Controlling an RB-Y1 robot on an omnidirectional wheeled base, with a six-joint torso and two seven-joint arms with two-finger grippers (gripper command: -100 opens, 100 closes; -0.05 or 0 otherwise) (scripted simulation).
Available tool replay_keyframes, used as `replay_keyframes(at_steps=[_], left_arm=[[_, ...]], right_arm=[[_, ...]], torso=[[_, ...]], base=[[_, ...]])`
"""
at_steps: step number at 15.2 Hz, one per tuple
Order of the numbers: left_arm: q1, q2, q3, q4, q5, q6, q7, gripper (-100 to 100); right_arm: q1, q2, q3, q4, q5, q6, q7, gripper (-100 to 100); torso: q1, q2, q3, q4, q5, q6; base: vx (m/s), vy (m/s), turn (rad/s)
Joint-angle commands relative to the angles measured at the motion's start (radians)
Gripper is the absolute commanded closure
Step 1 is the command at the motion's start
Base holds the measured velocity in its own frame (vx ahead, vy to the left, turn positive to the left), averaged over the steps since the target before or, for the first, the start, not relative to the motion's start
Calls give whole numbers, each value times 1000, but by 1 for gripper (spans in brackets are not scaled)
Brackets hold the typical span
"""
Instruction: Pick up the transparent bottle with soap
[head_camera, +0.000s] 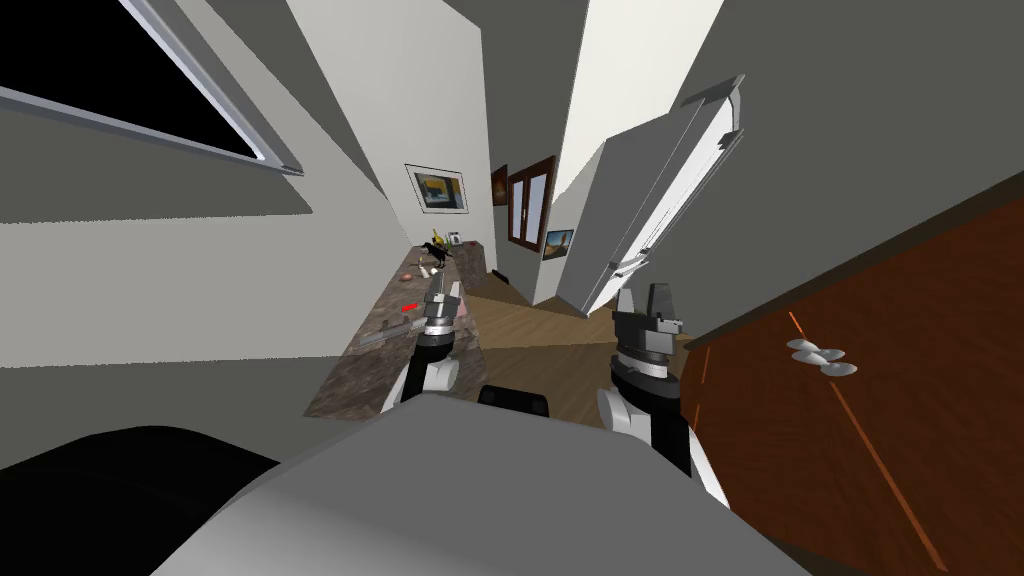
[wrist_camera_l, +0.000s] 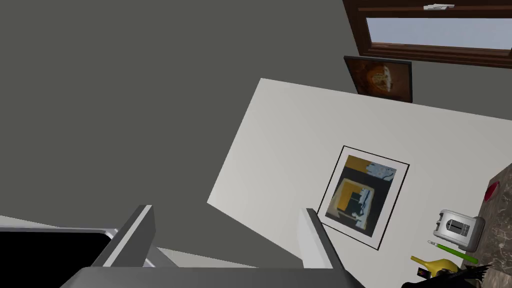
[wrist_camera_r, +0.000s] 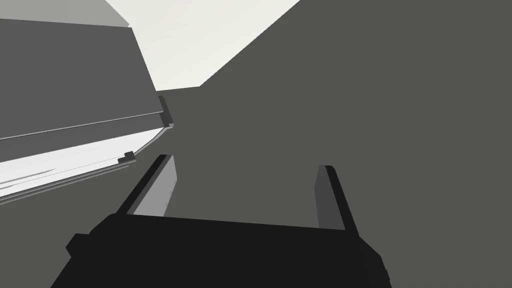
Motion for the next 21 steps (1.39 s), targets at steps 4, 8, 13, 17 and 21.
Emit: replay_keyframes(at_steps=[4,8,13,17,21], left_arm=[[-17,77,4,12,12,33,0,-100],[-42,143,9,29,29,82,0,-100],[-98,239,21,68,68,182,0,-100],[-146,301,31,102,101,262,0,-100],[-172,330,36,120,120,336,-1,-100]], right_arm=[[0,0,0,0,0,0,0,0],[0,0,0,0,0,0,0,0],[0,0,0,0,0,0,0,0],[0,0,0,0,0,0,0,0],[0,0,0,0,0,0,0,0]], torso=[[0,0,0,0,0,0],[-1,0,0,0,0,0],[-1,-1,0,0,0,0],[-2,-1,-1,0,0,0],[-2,-1,-1,0,0,0]], base=[[0,-9,17],[1,-15,23],[4,-23,34],[7,-31,42],[5,-27,36]])
